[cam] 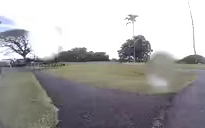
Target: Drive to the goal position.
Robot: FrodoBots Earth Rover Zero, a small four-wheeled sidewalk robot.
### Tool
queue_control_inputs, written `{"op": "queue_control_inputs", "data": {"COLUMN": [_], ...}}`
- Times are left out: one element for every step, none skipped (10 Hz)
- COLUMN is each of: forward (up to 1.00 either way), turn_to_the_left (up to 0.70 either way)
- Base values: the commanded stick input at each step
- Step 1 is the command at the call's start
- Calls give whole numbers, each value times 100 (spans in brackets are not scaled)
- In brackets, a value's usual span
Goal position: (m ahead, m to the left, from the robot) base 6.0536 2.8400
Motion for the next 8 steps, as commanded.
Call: {"op": "queue_control_inputs", "data": {"forward": [85, 85, 85, 85, 85, 85, 85, 85], "turn_to_the_left": [0, 0, 17, 31, 34, 34, 34, 15]}}
